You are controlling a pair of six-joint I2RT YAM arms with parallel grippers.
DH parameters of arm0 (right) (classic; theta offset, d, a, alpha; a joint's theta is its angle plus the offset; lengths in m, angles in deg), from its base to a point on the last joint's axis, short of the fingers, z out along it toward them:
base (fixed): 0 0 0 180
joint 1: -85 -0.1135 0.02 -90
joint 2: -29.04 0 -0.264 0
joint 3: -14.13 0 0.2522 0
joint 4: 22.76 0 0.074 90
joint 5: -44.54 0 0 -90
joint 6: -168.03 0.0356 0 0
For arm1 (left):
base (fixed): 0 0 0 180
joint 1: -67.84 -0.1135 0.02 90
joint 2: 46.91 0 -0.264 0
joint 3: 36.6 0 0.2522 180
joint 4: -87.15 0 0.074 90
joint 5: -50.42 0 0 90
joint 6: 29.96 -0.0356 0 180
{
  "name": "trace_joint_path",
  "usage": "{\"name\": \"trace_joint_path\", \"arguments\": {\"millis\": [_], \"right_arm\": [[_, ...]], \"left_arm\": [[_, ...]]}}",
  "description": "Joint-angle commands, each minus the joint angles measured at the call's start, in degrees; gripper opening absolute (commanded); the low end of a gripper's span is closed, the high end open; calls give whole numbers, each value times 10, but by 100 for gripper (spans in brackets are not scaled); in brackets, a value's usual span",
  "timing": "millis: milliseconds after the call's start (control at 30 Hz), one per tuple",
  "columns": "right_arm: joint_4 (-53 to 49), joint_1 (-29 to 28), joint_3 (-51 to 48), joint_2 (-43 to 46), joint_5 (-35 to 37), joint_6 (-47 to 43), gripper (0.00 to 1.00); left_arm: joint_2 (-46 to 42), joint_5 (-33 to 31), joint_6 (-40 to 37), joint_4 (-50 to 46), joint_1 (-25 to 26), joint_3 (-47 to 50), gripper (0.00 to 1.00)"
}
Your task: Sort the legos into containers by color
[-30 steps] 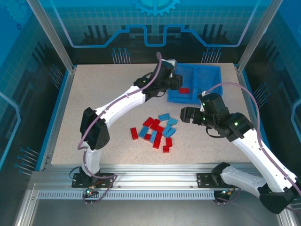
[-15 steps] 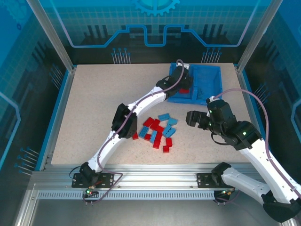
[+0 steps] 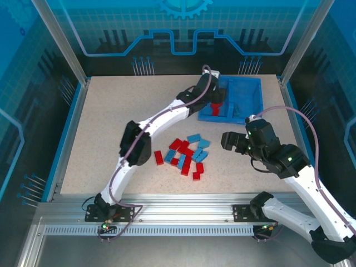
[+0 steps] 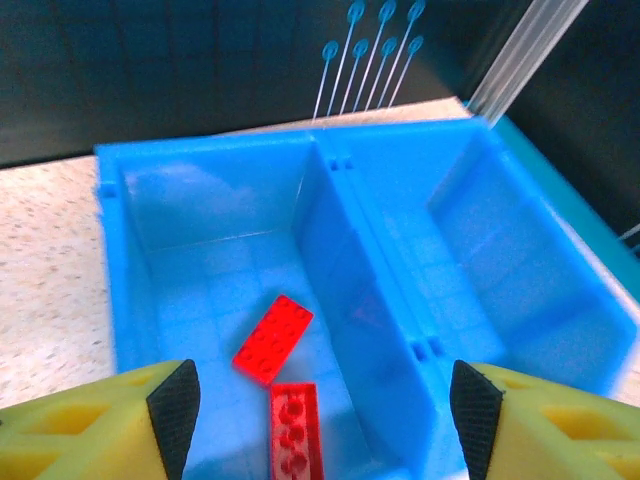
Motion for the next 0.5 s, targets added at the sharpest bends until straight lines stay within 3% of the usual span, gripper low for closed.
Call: {"name": "trace_joint_path", "arguments": {"millis": [0, 233, 367, 467], "right_arm": [[18, -7, 5, -20, -4, -21, 97], [73, -21, 19, -141, -103, -58, 95], [84, -29, 29, -239, -114, -36, 96], [94, -30, 41, -315, -121, -26, 96]], "left_arm": [[-168, 23, -21, 95, -1, 112, 71], [-467, 75, -165, 116, -2, 392, 77], [-611, 110, -260, 63, -1, 513, 81], [-688, 156, -341, -11, -2, 577, 96]]}}
